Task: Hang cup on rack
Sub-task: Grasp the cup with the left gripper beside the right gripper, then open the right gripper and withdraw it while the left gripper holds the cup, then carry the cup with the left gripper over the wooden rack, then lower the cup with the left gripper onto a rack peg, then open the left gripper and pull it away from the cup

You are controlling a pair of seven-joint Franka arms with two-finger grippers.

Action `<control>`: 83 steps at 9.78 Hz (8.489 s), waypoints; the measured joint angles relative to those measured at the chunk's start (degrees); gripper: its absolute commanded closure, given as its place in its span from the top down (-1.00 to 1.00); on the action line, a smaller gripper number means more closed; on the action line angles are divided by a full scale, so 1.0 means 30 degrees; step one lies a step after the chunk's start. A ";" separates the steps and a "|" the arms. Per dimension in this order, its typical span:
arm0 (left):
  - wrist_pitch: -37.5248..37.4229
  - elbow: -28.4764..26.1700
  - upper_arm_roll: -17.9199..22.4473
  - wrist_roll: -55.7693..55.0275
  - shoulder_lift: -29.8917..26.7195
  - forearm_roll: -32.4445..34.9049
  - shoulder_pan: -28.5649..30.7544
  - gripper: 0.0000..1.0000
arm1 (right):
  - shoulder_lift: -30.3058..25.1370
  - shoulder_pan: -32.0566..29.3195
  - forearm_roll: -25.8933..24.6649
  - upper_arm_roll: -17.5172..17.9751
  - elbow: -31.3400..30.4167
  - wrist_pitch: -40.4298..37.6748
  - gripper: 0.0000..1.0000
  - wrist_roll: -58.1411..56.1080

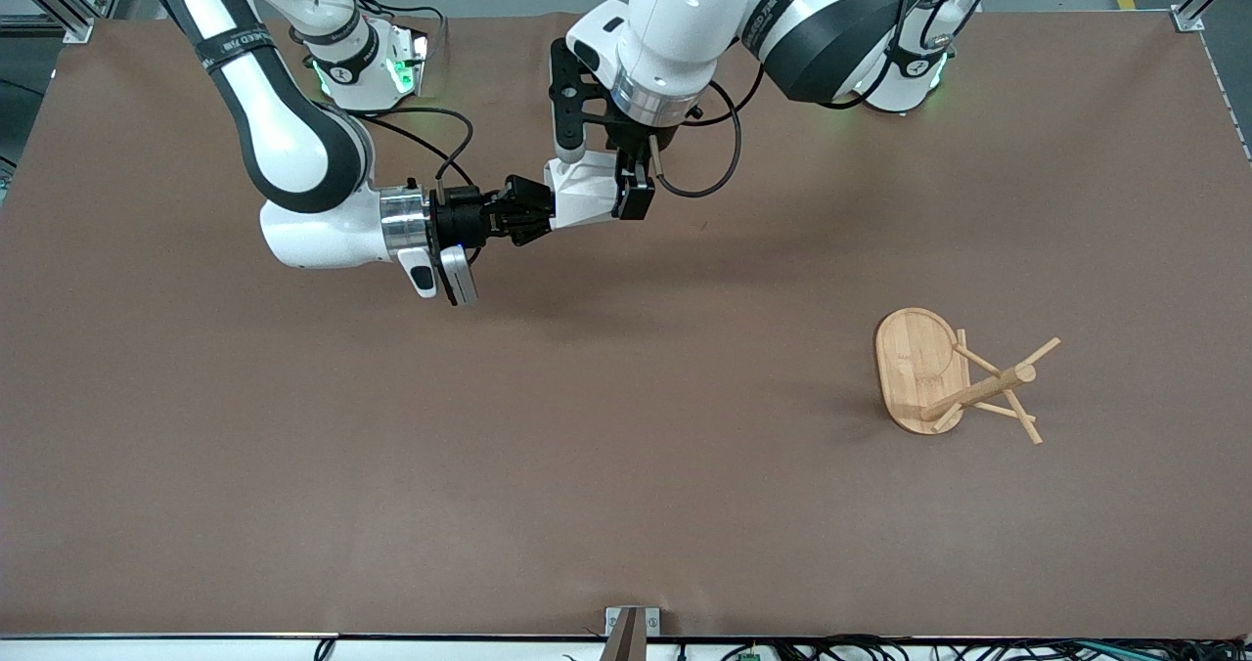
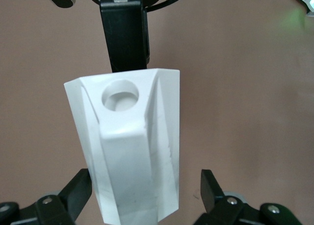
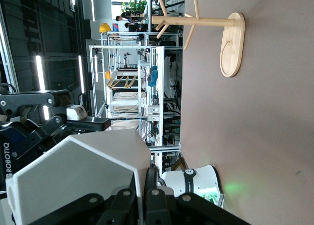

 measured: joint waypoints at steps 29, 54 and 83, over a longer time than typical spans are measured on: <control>-0.1361 0.0104 0.0077 -1.3640 -0.0355 -0.0040 0.2122 -0.86 | -0.2782 -0.0932 -2.4610 -0.8335 0.1097 0.2692 1.00 0.9452; 0.5648 -1.3171 0.7378 -0.1899 -0.5353 -0.4194 0.7616 -0.85 | -0.4214 -0.1020 -2.9417 -0.9764 1.1505 -0.9126 1.00 1.4322; 0.4654 -1.0110 0.8875 -0.1496 -0.3697 -0.5349 0.7730 1.00 | -0.4044 -0.1045 -2.9416 -0.9796 1.1388 -0.8602 1.00 1.4181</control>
